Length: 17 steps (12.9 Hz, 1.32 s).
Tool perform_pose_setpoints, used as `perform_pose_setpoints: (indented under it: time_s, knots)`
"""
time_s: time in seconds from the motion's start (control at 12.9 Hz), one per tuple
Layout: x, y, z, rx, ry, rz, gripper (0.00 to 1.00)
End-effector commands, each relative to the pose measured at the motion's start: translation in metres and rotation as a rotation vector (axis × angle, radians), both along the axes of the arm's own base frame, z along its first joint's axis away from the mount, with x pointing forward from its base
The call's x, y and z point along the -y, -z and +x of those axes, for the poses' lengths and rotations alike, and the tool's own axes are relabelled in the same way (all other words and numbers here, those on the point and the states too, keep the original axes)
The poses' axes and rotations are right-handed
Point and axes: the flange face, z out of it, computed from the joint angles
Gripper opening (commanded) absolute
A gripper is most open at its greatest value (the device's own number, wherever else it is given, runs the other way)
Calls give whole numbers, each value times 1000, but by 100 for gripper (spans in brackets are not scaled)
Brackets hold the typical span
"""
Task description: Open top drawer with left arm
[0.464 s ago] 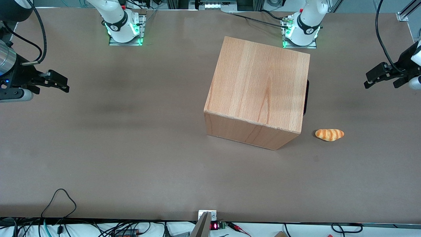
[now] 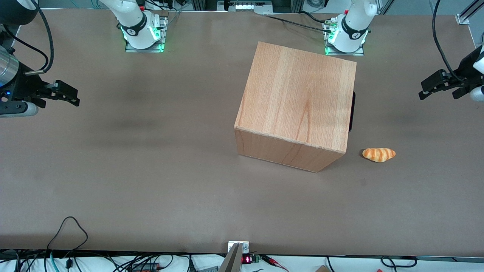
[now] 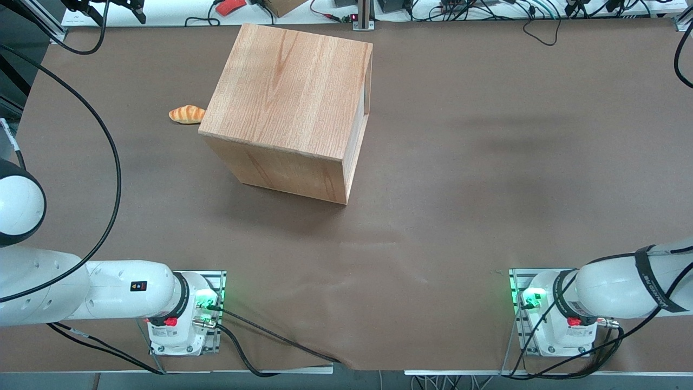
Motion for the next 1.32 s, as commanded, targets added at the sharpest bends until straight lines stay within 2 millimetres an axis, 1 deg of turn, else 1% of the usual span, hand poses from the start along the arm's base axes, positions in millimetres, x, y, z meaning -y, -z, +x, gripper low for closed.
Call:
perform_pose_setpoints:
  time_s: [0.0,0.31,0.54,0.77,0.93,1.01,1.24]
  knots:
    - [1,-10,-2,0,17,25,100]
    - [0,-4,-3,-16,18,7,100]
    - [4,5,0,-31,22,-39,100]
    - [8,25,1,-69,23,-67,100]
    - [13,31,2,-81,28,-84,100]
    - [16,38,2,-95,32,-86,100]
    - [24,69,5,-143,25,-151,100]
